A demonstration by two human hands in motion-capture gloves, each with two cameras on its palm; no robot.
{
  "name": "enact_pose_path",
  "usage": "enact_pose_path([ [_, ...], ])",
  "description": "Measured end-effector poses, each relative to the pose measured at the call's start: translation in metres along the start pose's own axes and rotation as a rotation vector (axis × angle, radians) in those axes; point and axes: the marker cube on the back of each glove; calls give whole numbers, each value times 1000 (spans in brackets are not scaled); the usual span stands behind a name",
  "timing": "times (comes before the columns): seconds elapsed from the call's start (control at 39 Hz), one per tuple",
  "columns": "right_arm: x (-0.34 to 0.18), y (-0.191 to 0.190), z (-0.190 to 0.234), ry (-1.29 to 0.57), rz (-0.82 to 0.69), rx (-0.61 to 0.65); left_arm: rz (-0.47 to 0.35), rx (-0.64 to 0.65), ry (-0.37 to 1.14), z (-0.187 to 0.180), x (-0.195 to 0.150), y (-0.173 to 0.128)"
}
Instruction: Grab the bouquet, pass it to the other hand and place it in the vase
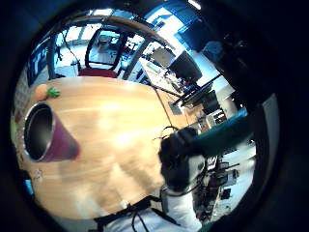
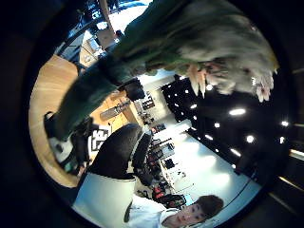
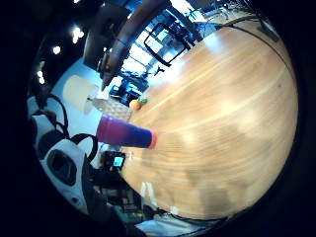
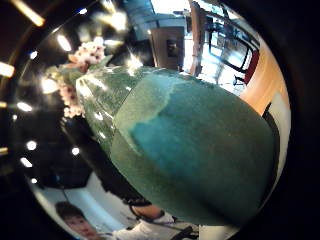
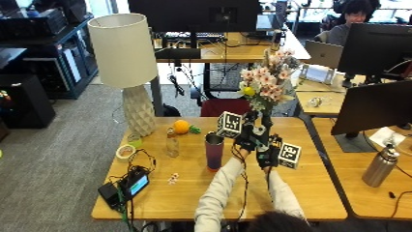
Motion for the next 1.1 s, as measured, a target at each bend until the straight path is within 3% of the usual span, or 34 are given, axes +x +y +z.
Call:
enact_pose_path([
  [0.08,-3,15,18,-57,-15,-11,16,55,16,9,-6,-1],
  [0.18,-5,25,36,-118,-157,12,28,198,-20,7,-9,0],
  [0.31,-4,43,47,-102,-52,49,31,374,-150,-7,-8,5],
  [0.38,3,47,58,-148,-87,-33,41,400,-175,-14,-9,6],
  [0.46,-3,44,63,-164,-316,-121,56,393,-169,-22,-9,3],
  [0.49,-5,44,64,-167,-331,-160,65,390,-165,-26,-7,1],
  [0.56,-10,51,62,-174,-170,-282,109,399,-159,-43,7,-9],
  [0.64,-16,52,53,-165,-160,-345,169,439,-168,-68,31,-24],
  [0.77,-2,40,34,-7,-267,-340,237,499,-186,-110,64,-46],
  [0.87,12,33,25,69,-308,-338,245,531,-180,-131,75,-57],
  [1.1,16,19,12,-30,-365,-345,206,613,-199,-166,44,-86],
])
